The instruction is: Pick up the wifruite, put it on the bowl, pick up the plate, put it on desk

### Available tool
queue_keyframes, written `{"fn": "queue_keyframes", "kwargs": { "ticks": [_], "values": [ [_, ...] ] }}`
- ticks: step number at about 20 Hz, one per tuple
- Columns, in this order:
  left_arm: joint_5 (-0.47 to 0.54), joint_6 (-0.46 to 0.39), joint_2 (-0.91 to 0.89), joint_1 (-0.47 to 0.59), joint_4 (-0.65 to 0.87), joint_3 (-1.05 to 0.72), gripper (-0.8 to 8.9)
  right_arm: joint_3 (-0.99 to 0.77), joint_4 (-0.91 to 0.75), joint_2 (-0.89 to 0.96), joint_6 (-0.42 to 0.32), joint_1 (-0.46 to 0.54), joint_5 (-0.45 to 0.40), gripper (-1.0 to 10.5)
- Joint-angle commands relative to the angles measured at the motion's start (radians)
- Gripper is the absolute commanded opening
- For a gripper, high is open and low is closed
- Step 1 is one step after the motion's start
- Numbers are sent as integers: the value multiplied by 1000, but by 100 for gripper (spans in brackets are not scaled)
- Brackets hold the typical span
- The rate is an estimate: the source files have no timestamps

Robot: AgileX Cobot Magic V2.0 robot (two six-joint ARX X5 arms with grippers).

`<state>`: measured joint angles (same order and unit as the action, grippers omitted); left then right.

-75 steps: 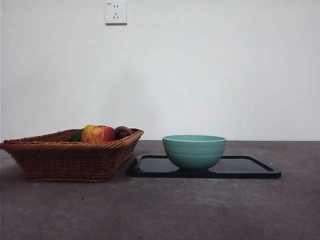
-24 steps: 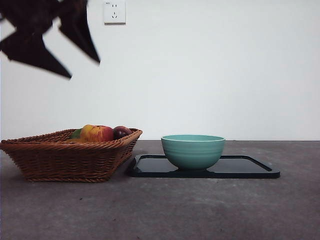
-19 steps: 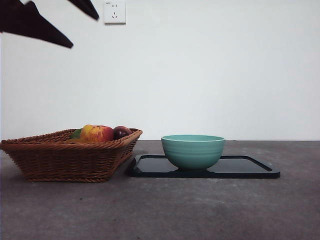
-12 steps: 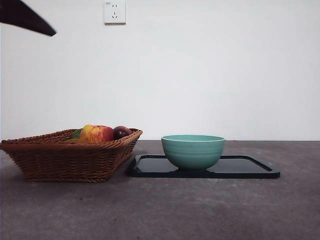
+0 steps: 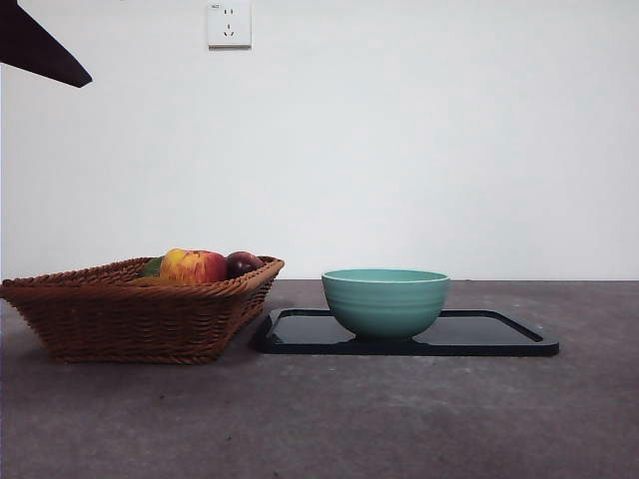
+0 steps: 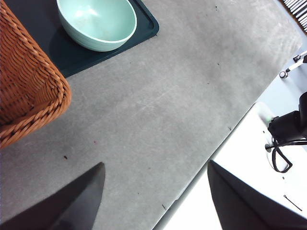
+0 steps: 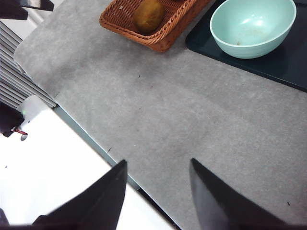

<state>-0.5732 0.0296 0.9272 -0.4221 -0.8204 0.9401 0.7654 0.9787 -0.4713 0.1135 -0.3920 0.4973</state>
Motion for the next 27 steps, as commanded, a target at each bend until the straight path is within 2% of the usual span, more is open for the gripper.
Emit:
{"fn": "queue_keyframes", "kwargs": {
  "ticks": [1,4,5,8,11,12,15,22,27],
  "values": [
    [-3,-22,5,-5,5,13,339,6,-9,-3,14,-5,-1,208],
    [-3,-22,5,-5,5,13,339,6,-10,-3,26,-5,-1,208],
    [-3,-22,5,-5,5,13,339,6,-12,-3,48,-5,-1,208],
    [-3,-22,5,-5,5,13,339,9,-78,-13,180,-5,-42,232],
    [-3,-22,5,-5,5,13,339,35,-162,-89,235,-5,-129,285],
    [-3,-23,5,-5,5,13,339,54,-184,-136,235,-5,-158,286],
    [-3,-42,5,-5,5,13,339,118,-254,-307,229,0,-173,290],
    [-3,-45,5,-5,5,13,339,360,-309,-779,126,19,-247,308],
    [-3,-45,5,-5,5,13,339,479,-336,-1009,87,36,-272,308]
  ]
}}
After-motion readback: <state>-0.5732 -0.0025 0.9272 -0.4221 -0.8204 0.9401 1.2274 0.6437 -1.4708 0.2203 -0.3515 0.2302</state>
